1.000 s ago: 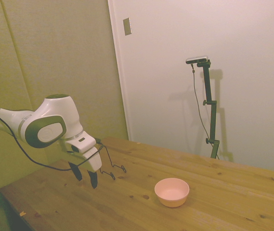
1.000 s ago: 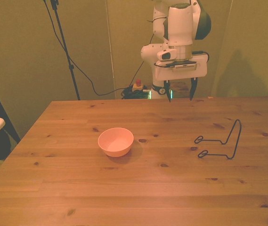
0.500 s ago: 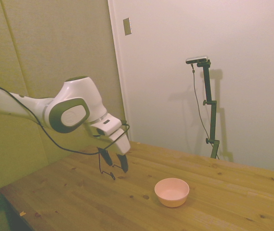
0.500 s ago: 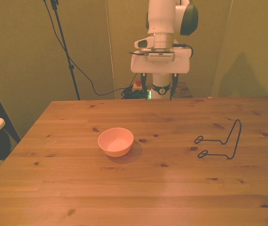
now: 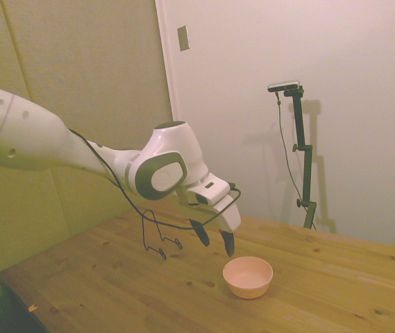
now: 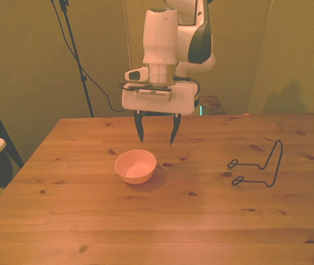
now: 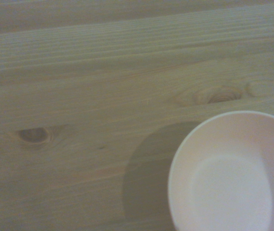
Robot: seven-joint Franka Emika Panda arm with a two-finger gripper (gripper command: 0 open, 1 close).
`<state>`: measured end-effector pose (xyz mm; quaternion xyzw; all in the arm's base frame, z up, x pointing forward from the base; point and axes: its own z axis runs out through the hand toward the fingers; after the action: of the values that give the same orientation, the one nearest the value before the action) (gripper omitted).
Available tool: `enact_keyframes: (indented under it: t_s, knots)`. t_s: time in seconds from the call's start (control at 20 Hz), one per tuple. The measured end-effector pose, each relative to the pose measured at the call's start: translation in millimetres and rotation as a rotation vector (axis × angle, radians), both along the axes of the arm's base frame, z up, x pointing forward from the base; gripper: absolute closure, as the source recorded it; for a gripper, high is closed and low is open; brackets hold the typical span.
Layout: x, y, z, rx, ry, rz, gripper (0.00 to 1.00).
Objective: Load the bowl
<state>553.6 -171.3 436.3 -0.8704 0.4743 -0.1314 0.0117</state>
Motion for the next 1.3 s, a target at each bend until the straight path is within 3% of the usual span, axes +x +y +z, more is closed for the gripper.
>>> enact_keyframes:
  t_s: [0.3, 0.35, 0.6, 1.3]
  knots:
    - [33, -6, -46, 0.004, 0.048, -0.017, 0.0]
    - [36, -7, -53, 0.006, 0.057, -0.02, 1.0]
    - [42, -8, -76, 0.024, 0.086, -0.032, 1.0]
    - [42, -3, -82, 0.053, 0.089, -0.043, 1.0]
